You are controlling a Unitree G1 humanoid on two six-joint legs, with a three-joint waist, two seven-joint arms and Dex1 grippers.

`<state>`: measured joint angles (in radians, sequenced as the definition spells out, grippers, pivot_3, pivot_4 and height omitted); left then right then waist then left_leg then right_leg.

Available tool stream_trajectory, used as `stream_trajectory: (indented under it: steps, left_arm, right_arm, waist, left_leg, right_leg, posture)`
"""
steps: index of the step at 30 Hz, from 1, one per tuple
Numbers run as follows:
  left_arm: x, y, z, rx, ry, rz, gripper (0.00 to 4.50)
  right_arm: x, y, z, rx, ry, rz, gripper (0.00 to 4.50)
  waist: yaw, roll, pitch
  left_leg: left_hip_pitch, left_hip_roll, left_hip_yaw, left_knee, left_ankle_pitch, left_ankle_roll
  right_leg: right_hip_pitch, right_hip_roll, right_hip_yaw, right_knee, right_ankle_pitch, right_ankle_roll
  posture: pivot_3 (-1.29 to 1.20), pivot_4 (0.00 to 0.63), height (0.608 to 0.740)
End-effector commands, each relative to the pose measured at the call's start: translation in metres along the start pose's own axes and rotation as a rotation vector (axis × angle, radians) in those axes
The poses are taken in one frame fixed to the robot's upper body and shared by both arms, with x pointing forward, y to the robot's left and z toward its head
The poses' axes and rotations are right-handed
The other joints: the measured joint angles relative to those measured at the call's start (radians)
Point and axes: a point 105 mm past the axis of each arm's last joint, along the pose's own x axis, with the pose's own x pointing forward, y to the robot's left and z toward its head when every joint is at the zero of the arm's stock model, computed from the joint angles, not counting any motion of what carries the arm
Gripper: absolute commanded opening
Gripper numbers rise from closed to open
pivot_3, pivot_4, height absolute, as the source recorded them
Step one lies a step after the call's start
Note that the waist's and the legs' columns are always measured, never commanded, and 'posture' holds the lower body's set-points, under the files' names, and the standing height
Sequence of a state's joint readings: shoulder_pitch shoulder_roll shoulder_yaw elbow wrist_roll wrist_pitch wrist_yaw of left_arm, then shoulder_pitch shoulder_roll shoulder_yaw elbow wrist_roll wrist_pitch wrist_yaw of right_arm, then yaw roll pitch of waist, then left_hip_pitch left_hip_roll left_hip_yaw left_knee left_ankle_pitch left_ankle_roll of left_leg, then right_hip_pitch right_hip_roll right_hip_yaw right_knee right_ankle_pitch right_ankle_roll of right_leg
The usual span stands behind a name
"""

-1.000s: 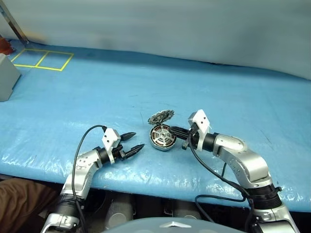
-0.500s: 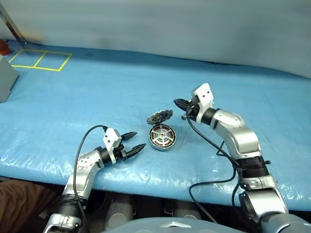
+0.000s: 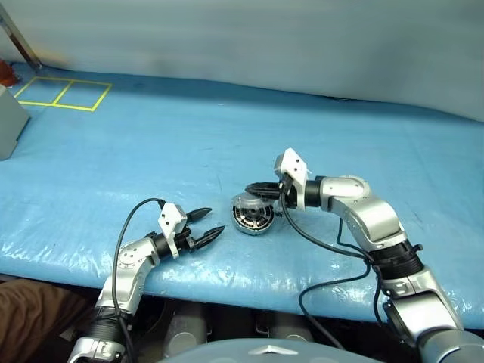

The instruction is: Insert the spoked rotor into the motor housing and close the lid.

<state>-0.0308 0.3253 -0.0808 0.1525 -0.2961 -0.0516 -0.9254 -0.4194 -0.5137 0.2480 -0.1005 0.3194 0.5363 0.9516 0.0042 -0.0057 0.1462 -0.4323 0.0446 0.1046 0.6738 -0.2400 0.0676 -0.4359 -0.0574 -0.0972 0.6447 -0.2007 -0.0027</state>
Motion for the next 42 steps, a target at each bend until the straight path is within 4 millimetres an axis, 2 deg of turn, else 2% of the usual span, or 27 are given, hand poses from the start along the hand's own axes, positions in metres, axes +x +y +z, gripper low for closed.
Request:
stream_trajectory:
  steps: [1, 11, 15, 22, 27, 33, 42]
  left_arm:
    - [0.002, 0.000, 0.014, 0.035, -0.043, -0.011, 3.28]
    - [0.004, -0.001, 0.014, 0.037, -0.039, -0.028, 3.28]
    - [0.005, -0.002, 0.013, 0.034, -0.037, -0.033, 3.28]
    - [0.004, -0.003, 0.012, 0.029, -0.037, -0.033, 3.28]
    - [0.005, -0.003, 0.010, 0.027, -0.033, -0.034, 3.28]
    - [0.007, -0.004, 0.010, 0.029, -0.032, -0.042, 3.28]
    - [0.007, -0.005, 0.009, 0.025, -0.028, -0.042, 3.28]
  right_arm:
    - [-0.003, 0.009, 0.003, -0.035, 0.000, 0.002, 0.02]
    - [0.001, 0.015, -0.035, 0.047, 0.067, -0.086, 0.02]
    - [0.001, 0.008, -0.050, 0.060, 0.094, -0.155, 0.02]
    - [-0.002, 0.016, -0.033, 0.132, -0.039, -0.124, 0.02]
    - [-0.005, 0.017, -0.020, 0.128, -0.107, -0.130, 1.56]
    - [-0.001, 0.008, -0.019, 0.115, -0.140, -0.210, 3.52]
    - [0.002, 0.010, -0.033, 0.067, -0.073, -0.215, 3.52]
  waist:
    - [-0.002, 0.000, 0.000]
    - [-0.001, 0.000, 0.000]
    - [-0.001, 0.000, 0.000]
    - [-0.001, -0.001, -0.001]
    - [0.000, -0.001, 0.000]
    - [-0.001, 0.000, 0.000]
    - [-0.001, 0.000, 0.000]
  left_leg:
    - [0.000, 0.000, 0.000, 0.000, 0.000, 0.000]
    - [0.001, 0.000, 0.000, 0.000, 0.000, 0.000]
    - [0.003, 0.000, 0.000, 0.000, 0.000, 0.000]
    - [0.005, 0.000, -0.001, 0.001, -0.001, -0.002]
    - [0.002, 0.000, -0.001, 0.001, 0.000, 0.000]
    - [0.001, 0.000, -0.001, 0.001, 0.000, 0.000]
    - [0.001, 0.000, -0.001, 0.001, 0.000, 0.000]
  right_leg:
    - [0.000, 0.000, 0.000, 0.000, 0.000, 0.000]
    - [0.001, 0.000, 0.000, 0.000, 0.000, 0.000]
    - [0.002, 0.000, 0.000, 0.000, 0.000, 0.000]
    - [0.001, -0.001, 0.000, -0.001, 0.000, 0.000]
    - [-0.002, -0.001, 0.000, -0.001, 0.000, 0.000]
    - [-0.002, 0.000, 0.000, -0.001, 0.000, 0.000]
    - [-0.001, 0.000, 0.000, -0.001, 0.000, 0.000]
  posture:
    - [0.00, 0.150, 0.740]
    - [0.00, 0.150, 0.740]
    - [0.00, 0.150, 0.740]
    - [0.00, 0.150, 0.740]
    - [0.00, 0.150, 0.740]
    - [0.00, 0.150, 0.740]
    - [0.00, 0.150, 0.740]
